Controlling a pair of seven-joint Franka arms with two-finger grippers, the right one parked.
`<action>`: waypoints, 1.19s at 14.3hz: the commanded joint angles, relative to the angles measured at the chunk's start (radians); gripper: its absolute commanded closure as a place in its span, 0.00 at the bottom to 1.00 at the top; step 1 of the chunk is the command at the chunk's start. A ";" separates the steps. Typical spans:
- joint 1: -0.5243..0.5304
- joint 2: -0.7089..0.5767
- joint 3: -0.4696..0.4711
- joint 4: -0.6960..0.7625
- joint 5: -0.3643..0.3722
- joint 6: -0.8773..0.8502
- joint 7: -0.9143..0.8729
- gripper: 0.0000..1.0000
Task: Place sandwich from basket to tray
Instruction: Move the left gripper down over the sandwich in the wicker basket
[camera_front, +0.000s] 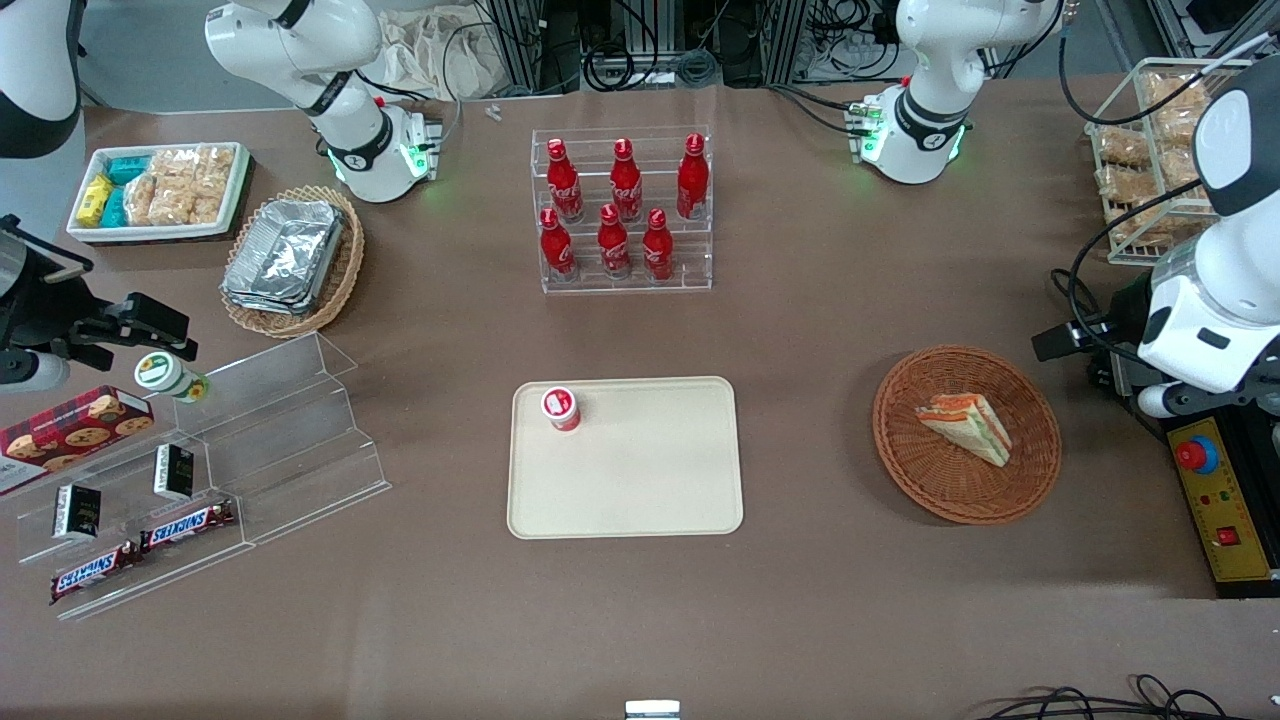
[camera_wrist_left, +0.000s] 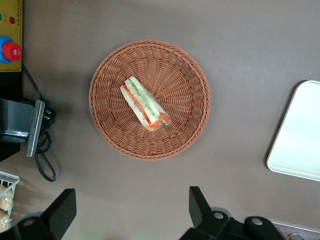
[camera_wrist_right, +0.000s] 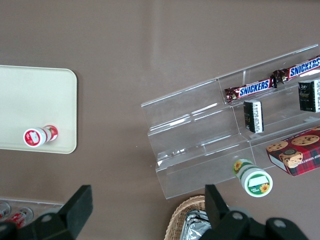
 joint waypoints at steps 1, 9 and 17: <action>-0.007 0.018 0.007 0.029 0.018 -0.025 -0.002 0.00; 0.025 0.037 0.021 -0.067 0.004 0.109 -0.293 0.00; 0.019 0.067 0.021 -0.379 0.022 0.548 -0.797 0.00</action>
